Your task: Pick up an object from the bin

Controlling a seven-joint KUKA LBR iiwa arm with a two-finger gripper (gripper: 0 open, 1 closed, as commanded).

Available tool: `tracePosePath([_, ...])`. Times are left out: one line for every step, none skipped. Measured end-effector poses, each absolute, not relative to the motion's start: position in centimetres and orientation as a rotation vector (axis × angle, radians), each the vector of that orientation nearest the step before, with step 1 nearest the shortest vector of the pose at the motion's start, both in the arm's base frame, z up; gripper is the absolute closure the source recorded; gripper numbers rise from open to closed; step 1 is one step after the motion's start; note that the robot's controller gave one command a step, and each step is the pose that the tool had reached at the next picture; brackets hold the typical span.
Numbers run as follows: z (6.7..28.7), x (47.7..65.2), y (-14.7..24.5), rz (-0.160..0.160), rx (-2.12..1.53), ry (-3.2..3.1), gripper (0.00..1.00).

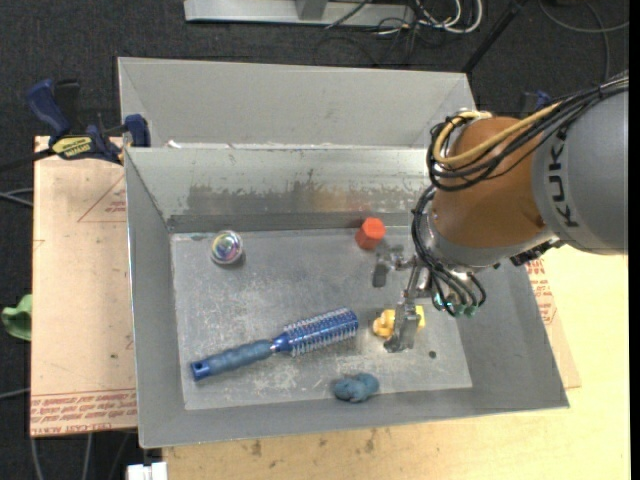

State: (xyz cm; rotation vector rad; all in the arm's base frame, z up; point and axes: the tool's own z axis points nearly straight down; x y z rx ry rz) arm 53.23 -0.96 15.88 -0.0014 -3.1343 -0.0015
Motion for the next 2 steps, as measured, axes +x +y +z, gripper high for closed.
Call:
tracePosePath([6.53,54.43,3.79,-0.004,-0.001,-3.137,0.0])
tracePosePath([6.97,54.57,3.56,-0.002,-0.006,-3.142,1.0])
